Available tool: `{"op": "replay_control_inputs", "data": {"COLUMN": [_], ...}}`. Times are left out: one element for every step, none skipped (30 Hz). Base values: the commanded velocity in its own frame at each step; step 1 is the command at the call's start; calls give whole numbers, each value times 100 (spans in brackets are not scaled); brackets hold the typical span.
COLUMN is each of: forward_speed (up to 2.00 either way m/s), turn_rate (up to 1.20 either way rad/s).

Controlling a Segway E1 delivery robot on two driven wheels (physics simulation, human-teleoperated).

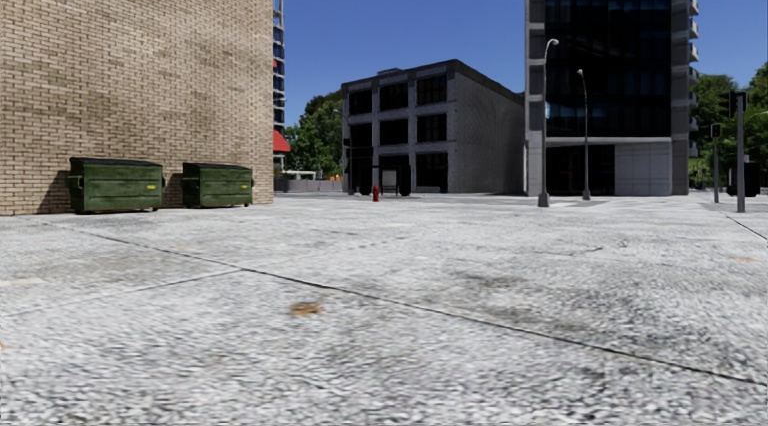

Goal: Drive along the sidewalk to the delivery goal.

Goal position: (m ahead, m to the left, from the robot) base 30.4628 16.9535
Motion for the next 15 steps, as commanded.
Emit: {"op": "replay_control_inputs", "data": {"forward_speed": [200, 200, 200, 200, 200, 200, 200, 200, 200, 200, 200, 200, 200, 200, 200], "turn_rate": [0, 0, 0, 0, 0, 0, 0, 0, 0, 0, 0, 0, 0, 0, 0]}}
